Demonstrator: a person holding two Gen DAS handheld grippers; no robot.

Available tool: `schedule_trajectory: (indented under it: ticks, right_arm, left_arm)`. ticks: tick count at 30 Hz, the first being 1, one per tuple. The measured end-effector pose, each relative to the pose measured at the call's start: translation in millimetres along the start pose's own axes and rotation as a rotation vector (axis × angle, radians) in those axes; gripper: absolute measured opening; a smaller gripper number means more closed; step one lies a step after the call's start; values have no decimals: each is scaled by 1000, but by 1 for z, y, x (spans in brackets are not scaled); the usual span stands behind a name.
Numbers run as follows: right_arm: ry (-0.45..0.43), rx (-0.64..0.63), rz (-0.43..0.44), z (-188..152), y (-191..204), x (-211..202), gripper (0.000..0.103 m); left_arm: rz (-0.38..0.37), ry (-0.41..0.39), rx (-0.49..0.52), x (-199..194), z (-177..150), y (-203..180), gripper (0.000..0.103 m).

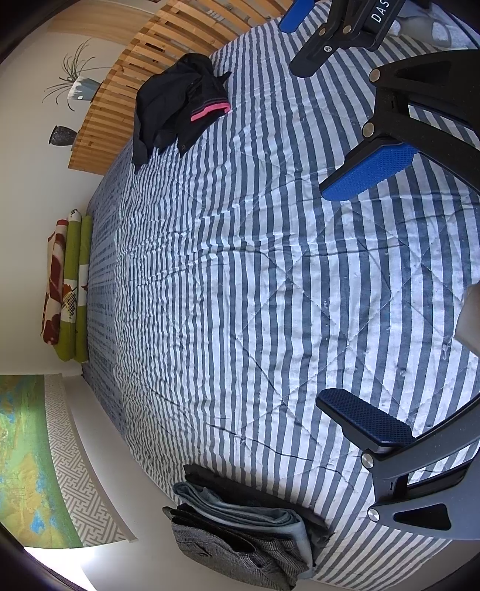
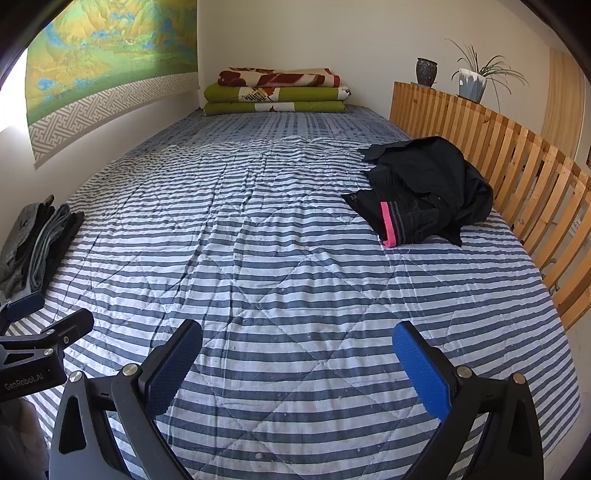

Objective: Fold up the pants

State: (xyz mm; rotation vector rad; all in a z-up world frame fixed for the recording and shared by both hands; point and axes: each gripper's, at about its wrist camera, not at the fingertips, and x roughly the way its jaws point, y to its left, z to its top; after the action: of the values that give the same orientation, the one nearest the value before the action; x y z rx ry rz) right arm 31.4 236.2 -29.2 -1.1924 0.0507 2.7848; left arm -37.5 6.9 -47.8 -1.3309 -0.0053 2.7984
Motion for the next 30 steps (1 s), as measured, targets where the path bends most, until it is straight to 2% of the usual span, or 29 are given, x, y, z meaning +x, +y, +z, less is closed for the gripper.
schedule_trajectory:
  ticks: [23,27,30]
  right_arm:
    - [41,41,-41,4,-30,37,101]
    - [30,80,-42,12,-51,48,101]
    - [69,171,-28,22,-82,62,101]
  left_arm:
    - [-19,19,4,26,5,-2,102]
    - [-18,16,-9,27,6,3,102]
    - [-18,20,-21,29,7,8,102]
